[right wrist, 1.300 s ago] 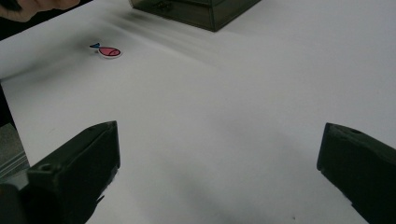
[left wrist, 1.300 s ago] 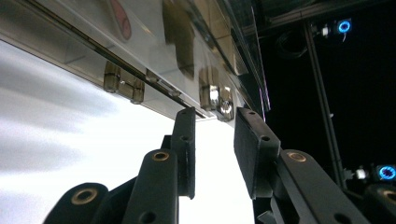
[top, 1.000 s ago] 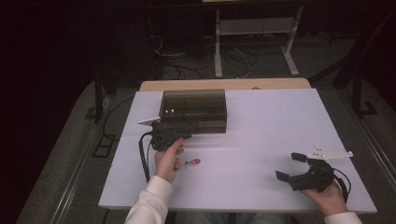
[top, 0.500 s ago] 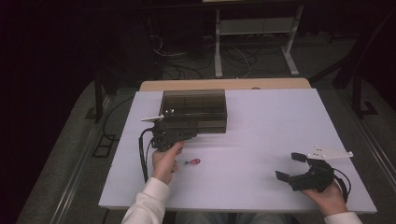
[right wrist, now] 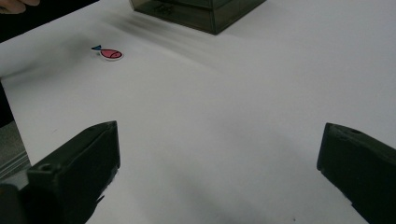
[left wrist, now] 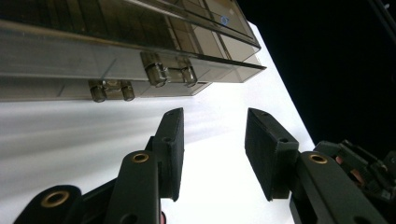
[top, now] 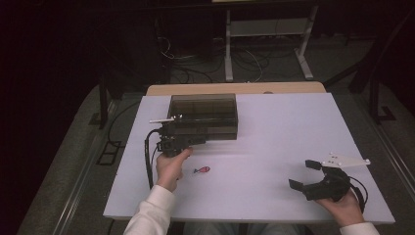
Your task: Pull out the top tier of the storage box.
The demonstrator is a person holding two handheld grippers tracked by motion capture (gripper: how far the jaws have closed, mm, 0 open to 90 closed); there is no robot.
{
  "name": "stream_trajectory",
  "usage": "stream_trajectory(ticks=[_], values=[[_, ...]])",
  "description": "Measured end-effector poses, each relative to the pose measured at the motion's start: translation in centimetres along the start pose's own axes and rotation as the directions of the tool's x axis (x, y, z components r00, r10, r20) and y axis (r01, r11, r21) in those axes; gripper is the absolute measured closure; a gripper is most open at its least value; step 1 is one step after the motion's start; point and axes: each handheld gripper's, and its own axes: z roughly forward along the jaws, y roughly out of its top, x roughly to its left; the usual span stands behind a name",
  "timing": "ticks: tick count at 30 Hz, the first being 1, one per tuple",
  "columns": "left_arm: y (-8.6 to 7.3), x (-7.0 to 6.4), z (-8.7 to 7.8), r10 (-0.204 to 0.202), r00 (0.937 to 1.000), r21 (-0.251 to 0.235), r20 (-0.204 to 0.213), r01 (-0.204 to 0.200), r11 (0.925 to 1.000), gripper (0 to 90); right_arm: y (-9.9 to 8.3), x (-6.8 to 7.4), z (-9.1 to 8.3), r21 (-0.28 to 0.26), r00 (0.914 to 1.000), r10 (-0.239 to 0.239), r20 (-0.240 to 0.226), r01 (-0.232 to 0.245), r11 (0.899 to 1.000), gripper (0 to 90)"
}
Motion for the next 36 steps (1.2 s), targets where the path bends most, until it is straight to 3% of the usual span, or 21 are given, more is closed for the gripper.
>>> stream_trajectory(ticks=[9, 12, 18, 23, 25, 26, 27, 32, 36], values=[[0.8, -1.1, -0.4, 0.098, 0.9951, 0.023, -0.012, -0.098, 0.9949, 55.7, 0.0, -0.1, 0.0, -0.001, 1.0000, 0.000, -0.002, 0.000, 1.000, 0.0], [1.2, -1.5, -0.5, 0.140, 0.9899, 0.032, -0.022, -0.139, 0.9898, 54.1, 0.0, 0.0, 0.0, 0.000, 1.0000, -0.001, -0.002, 0.001, 1.000, 0.0], [2.1, -2.0, -1.0, 0.186, 0.9826, 0.029, 0.000, -0.186, 0.9822, 50.1, 0.0, -0.1, 0.0, 0.000, 1.0000, -0.001, -0.001, 0.001, 1.000, 0.0], [2.6, -2.5, -1.1, 0.240, 0.9707, 0.049, -0.001, -0.240, 0.9696, 48.2, 0.0, -0.1, -0.2, -0.005, 1.0000, 0.000, 0.003, 0.000, 1.000, 0.0], [2.8, -2.7, -1.1, 0.265, 0.9643, 0.057, -0.009, -0.264, 0.9629, 46.6, 0.0, -0.1, -0.2, -0.006, 1.0000, -0.001, 0.003, 0.001, 1.000, 0.0], [3.0, -2.9, -1.2, 0.290, 0.9571, 0.065, -0.008, -0.288, 0.9553, 46.0, 0.0, -0.1, -0.2, -0.005, 1.0000, -0.002, 0.003, 0.002, 1.000, 0.0], [3.0, -2.9, -1.2, 0.290, 0.9571, 0.065, -0.008, -0.288, 0.9553, 45.6, 0.0, -0.1, -0.2, -0.005, 1.0000, -0.002, 0.003, 0.002, 1.000, 0.0], [3.7, -3.1, -1.3, 0.343, 0.9392, 0.080, 0.003, -0.342, 0.9361, 41.4, -0.1, -0.2, -0.3, -0.010, 1.0000, 0.003, 0.006, -0.003, 1.000, 0.0], [4.0, -3.3, -1.4, 0.363, 0.9319, 0.092, -0.001, -0.361, 0.9280, 38.4, -0.1, -0.2, -0.3, -0.008, 1.0000, 0.004, 0.006, -0.004, 1.000, 0.0]])
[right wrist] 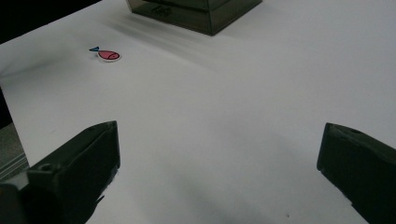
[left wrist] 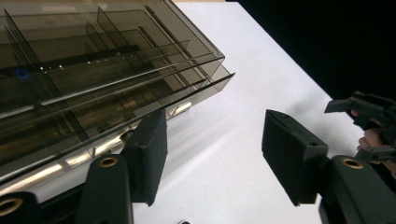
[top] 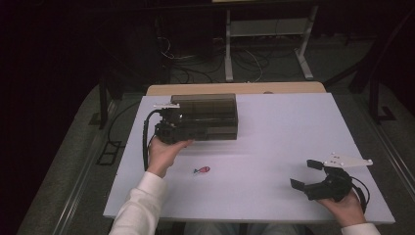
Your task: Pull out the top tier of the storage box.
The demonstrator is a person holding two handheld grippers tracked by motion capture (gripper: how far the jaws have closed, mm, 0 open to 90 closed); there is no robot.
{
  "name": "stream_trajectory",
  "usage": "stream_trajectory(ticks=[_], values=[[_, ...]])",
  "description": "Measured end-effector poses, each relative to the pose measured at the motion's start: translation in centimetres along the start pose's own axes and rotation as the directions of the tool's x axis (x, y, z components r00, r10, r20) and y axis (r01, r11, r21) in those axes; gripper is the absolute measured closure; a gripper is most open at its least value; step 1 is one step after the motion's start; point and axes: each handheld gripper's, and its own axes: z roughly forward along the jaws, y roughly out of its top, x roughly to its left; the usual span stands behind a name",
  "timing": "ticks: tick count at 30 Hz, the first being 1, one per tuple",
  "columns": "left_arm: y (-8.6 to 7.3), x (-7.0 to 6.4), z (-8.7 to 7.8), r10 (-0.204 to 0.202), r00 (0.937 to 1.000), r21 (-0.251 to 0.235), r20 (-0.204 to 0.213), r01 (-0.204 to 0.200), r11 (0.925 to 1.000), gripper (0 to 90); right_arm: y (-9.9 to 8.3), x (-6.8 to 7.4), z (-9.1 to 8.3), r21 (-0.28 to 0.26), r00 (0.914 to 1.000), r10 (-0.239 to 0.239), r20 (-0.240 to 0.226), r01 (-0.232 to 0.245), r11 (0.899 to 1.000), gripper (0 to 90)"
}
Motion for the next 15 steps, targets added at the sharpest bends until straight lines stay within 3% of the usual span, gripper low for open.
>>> stream_trajectory(ticks=[5, 12, 15], values=[[0.5, 0.0, -0.2, 0.051, 0.9982, -0.005, 0.031, -0.051, 0.9987, 35.8, 0.0, 0.0, 0.0, 0.000, 1.0000, -0.002, -0.002, 0.002, 1.000, 0.0], [1.3, 0.2, -0.4, 0.101, 0.9941, 0.020, 0.040, -0.102, 0.9946, 34.3, 0.0, 0.0, 0.0, -0.001, 1.0000, -0.001, -0.003, 0.001, 1.000, 0.0], [1.7, 0.1, -0.6, 0.139, 0.9896, 0.025, 0.035, -0.140, 0.9898, 34.1, 0.0, 0.0, 0.0, 0.000, 1.0000, -0.001, -0.003, 0.001, 1.000, 0.0]])
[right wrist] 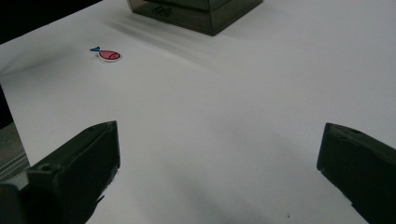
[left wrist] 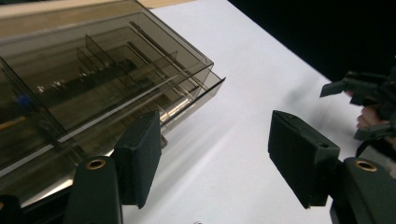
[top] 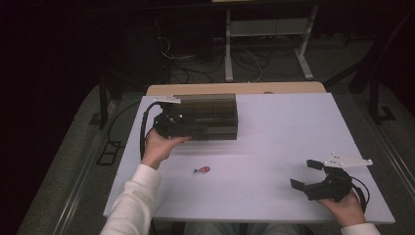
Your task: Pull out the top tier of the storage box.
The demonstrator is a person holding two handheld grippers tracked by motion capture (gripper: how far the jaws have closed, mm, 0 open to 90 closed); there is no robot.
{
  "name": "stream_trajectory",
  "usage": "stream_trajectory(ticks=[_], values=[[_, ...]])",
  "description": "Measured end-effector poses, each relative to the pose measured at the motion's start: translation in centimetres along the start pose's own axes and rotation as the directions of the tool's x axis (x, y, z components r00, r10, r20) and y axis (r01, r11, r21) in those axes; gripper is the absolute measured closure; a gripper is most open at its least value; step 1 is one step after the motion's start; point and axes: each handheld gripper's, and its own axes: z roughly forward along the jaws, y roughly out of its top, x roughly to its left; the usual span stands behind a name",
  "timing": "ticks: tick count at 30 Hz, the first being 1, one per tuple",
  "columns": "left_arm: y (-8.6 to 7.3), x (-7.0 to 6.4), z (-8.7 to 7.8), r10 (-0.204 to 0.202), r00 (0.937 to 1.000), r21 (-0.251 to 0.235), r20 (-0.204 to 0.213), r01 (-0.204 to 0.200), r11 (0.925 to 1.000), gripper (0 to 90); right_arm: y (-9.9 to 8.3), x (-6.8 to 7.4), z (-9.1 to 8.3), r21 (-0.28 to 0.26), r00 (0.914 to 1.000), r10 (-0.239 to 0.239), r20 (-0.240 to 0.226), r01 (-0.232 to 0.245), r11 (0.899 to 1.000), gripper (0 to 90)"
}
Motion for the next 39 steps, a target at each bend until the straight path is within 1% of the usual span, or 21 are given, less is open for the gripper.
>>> stream_trajectory(ticks=[1, 2, 5, 7, 9, 12, 16, 17, 18, 19, 22, 25, 26, 27, 29, 30, 35, 38, 39], values=[[0.4, 0.0, -0.1, 0.031, 0.9995, 0.012, -0.008, -0.031, 0.9994, 34.0, 0.0, 0.0, 0.0, 0.000, 1.0000, -0.001, 0.000, 0.001, 1.000, 0.0], [0.4, 0.0, -0.1, 0.031, 0.9995, 0.012, -0.008, -0.031, 0.9994, 34.0, 0.0, 0.0, 0.0, 0.000, 1.0000, -0.001, 0.000, 0.001, 1.000, 0.0], [0.9, -0.1, -0.2, 0.070, 0.9974, 0.029, -0.014, -0.070, 0.9971, 34.0, 0.0, 0.0, -0.1, -0.004, 1.0000, -0.001, 0.002, 0.001, 1.000, 0.0], [1.1, -0.1, -0.3, 0.089, 0.9958, 0.034, -0.023, -0.088, 0.9955, 34.0, 0.0, 0.0, -0.1, -0.005, 1.0000, -0.001, 0.003, 0.001, 1.000, 0.0], [1.4, 0.1, -0.4, 0.105, 0.9942, 0.037, -0.022, -0.104, 0.9939, 34.0, 0.0, 0.0, -0.1, -0.005, 1.0000, -0.001, 0.003, 0.001, 1.000, 0.0], [1.8, 0.2, -0.6, 0.138, 0.9899, 0.047, -0.032, -0.136, 0.9895, 34.0, 0.0, 0.0, -0.1, -0.004, 1.0000, -0.002, 0.002, 0.002, 1.000, 0.0], [2.3, 0.4, -1.1, 0.188, 0.9815, 0.032, -0.037, -0.187, 0.9819, 33.8, 0.0, 0.1, -0.1, -0.003, 1.0000, -0.004, 0.002, 0.004, 1.000, 0.0], [2.6, 0.4, -1.3, 0.216, 0.9761, 0.030, -0.025, -0.215, 0.9761, 33.9, 0.0, 0.1, 0.0, -0.004, 1.0000, -0.004, 0.001, 0.004, 1.000, 0.0], [2.6, 0.4, -1.3, 0.216, 0.9761, 0.030, -0.025, -0.215, 0.9761, 33.8, 0.0, 0.1, 0.0, -0.004, 1.0000, -0.004, 0.001, 0.004, 1.000, 0.0], [2.7, 0.4, -1.3, 0.227, 0.9736, 0.032, -0.021, -0.227, 0.9734, 33.8, 0.0, 0.1, 0.0, -0.003, 1.0000, -0.004, 0.001, 0.004, 1.000, 0.0], [3.0, 0.3, -1.4, 0.268, 0.9635, 0.039, -0.007, -0.267, 0.9628, 33.9, 0.0, 0.1, 0.0, -0.002, 1.0000, -0.005, 0.001, 0.005, 1.000, 0.0], [3.4, 0.4, -1.3, 0.294, 0.9559, 0.051, 0.000, -0.293, 0.9547, 33.8, 0.0, 0.1, 0.0, -0.002, 1.0000, -0.006, 0.002, 0.006, 1.000, 0.0], [3.5, 0.4, -1.3, 0.306, 0.9521, 0.052, 0.010, -0.306, 0.9507, 33.9, 0.0, 0.1, 0.0, -0.002, 1.0000, -0.007, 0.001, 0.007, 1.000, 0.0], [3.6, 0.4, -1.3, 0.321, 0.9470, 0.058, 0.020, -0.321, 0.9452, 34.0, 0.0, 0.1, 0.0, -0.002, 1.0000, -0.007, 0.001, 0.007, 1.000, 0.0], [3.7, 0.3, -1.2, 0.341, 0.9397, 0.070, 0.025, -0.342, 0.9370, 34.0, 0.0, 0.1, 0.0, -0.001, 1.0000, -0.008, 0.001, 0.008, 1.000, 0.0], [3.8, 0.3, -1.1, 0.347, 0.9374, 0.078, 0.025, -0.348, 0.9341, 34.0, 0.0, 0.1, 0.0, -0.001, 1.0000, -0.007, 0.000, 0.007, 1.000, 0.0], [4.2, 0.5, -1.0, 0.366, 0.9296, 0.063, 0.045, -0.368, 0.9276, 34.4, 0.0, 0.0, 0.0, -0.003, 1.0000, -0.010, 0.000, 0.010, 1.000, 0.0], [4.4, 0.7, -1.0, 0.386, 0.9213, 0.053, 0.050, -0.388, 0.9202, 35.1, 0.1, 0.1, -0.1, -0.002, 0.9999, -0.013, 0.001, 0.013, 1.000, 0.0], [4.5, 0.7, -1.0, 0.387, 0.9205, 0.046, 0.051, -0.390, 0.9198, 35.6, 0.1, 0.1, -0.1, -0.003, 0.9999, -0.012, 0.001, 0.012, 1.000, 0.0]])
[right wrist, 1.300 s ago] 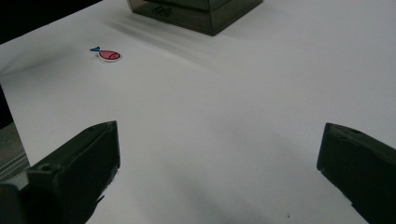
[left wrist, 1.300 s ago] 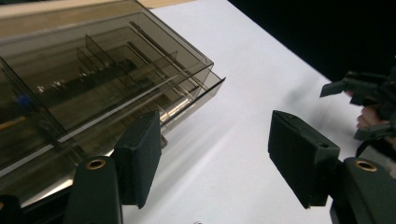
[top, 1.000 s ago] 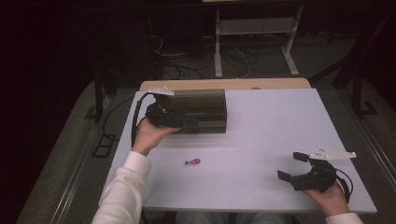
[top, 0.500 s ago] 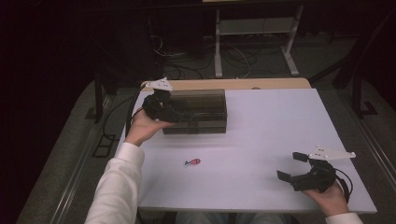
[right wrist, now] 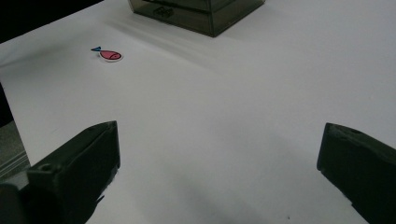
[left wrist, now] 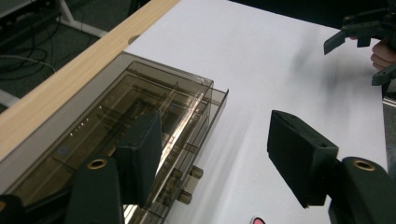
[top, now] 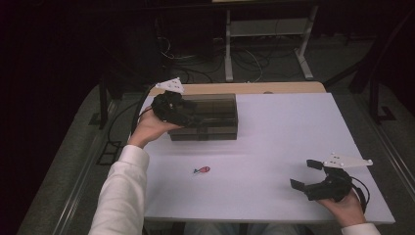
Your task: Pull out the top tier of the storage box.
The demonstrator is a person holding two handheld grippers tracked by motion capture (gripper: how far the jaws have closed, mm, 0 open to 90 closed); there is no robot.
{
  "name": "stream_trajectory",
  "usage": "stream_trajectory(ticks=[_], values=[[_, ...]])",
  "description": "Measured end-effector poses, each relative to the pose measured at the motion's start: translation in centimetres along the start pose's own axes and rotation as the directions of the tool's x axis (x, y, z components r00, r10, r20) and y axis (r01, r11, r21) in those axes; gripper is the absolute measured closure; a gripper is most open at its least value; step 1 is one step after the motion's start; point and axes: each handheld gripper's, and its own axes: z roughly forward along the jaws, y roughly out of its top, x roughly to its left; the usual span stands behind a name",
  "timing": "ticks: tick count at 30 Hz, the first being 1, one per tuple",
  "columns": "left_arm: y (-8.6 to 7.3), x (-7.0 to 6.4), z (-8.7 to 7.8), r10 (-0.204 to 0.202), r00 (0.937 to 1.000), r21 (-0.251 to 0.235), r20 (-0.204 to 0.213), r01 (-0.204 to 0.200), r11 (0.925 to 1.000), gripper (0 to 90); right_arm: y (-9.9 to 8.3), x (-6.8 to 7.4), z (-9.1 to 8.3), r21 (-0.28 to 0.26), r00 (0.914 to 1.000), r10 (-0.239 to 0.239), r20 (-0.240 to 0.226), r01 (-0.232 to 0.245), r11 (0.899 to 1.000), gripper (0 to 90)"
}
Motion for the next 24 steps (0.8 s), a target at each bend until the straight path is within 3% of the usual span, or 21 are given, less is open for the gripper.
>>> stream_trajectory(ticks=[9, 15, 24], values=[[-0.3, 0.8, 0.5, 0.020, 0.9996, -0.012, 0.021, -0.020, 0.9997, 37.7, 0.0, 0.0, 0.1, 0.003, 1.0000, -0.003, 0.000, 0.003, 1.000, 0.0], [-0.6, 1.3, 1.3, 0.026, 0.9988, 0.015, 0.043, -0.027, 0.9995, 38.5, 0.0, 0.0, 0.1, 0.003, 1.0000, -0.003, -0.001, 0.003, 1.000, 0.0], [-1.2, 1.8, 1.9, 0.023, 0.9990, 0.046, 0.039, -0.024, 0.9986, 39.1, 0.0, 0.0, 0.1, 0.003, 1.0000, -0.002, -0.001, 0.002, 1.000, 0.0]])
